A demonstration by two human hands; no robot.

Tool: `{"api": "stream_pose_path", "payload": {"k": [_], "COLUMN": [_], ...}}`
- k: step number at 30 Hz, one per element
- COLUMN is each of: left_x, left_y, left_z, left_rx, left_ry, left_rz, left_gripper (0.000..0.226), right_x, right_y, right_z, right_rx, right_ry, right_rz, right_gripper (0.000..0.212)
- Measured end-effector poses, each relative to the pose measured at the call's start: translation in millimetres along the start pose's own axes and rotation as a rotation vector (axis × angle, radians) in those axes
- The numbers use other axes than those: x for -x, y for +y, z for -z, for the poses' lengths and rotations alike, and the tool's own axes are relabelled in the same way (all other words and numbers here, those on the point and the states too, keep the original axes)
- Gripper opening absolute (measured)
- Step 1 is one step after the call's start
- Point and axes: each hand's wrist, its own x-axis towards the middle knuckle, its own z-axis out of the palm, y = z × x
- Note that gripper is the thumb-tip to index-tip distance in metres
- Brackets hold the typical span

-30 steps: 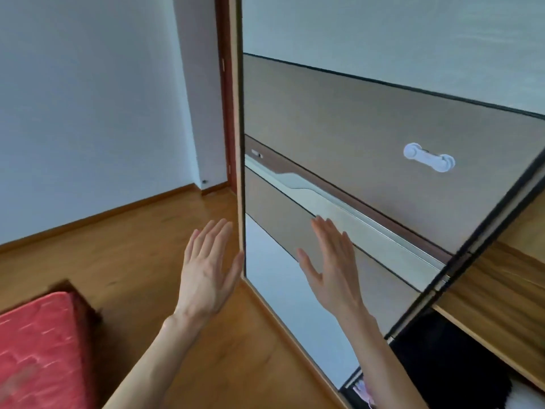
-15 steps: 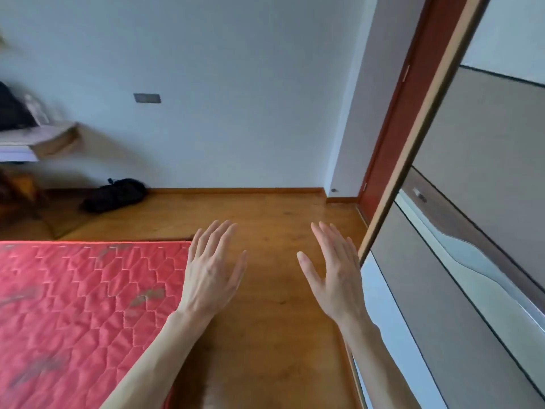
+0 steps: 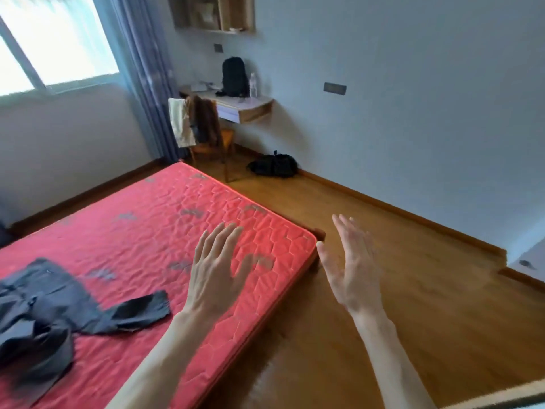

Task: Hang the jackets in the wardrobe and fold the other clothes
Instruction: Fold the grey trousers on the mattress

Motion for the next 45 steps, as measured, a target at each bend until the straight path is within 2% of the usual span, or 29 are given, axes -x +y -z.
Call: {"api": "stream_pose_path", "payload": {"k": [5, 15, 27, 32, 37, 45], "left_x": [14.0, 57.0, 99.6, 114.4, 123.0, 151.1], "left_y": [-56.2, -192.0, -357.8, -399.3, -446.3, -524.4], "left_z": [28.5, 106.7, 196.3, 205.2, 196.1, 149.0], "left_rx": [-0.092, -0.277, -0.400, -0.410, -0.418, -0.486], "left_ry": [0.068, 0.198, 0.311, 0.319, 0.307, 0.152], "left_rz": [0.171, 0.462, 0.666, 0.755, 0.841, 1.000], "left_gripper": [0.058, 0.059, 0.058, 0.056, 0.056, 0.057], "right_x": [-32.9, -61.9, -70.6, -73.2, -77.1, -60.2], "right_y": [-47.4, -182.1, -346.5, -395.0, -416.6, -417.1], "right_z": [-62.5, -203.6, -378.0, -430.8, -492.4, -604.5], "right_rx": [-0.106, -0.280, -0.388, -0.414, -0.431, -0.463], "right_ry": [-0.119, -0.335, -0.491, -0.564, -0.657, -0.836], "right_rz": [0.136, 0.377, 0.582, 0.618, 0.616, 0.608], "right_gripper": [0.069, 0.064, 0.064, 0.061, 0.063, 0.063]}}
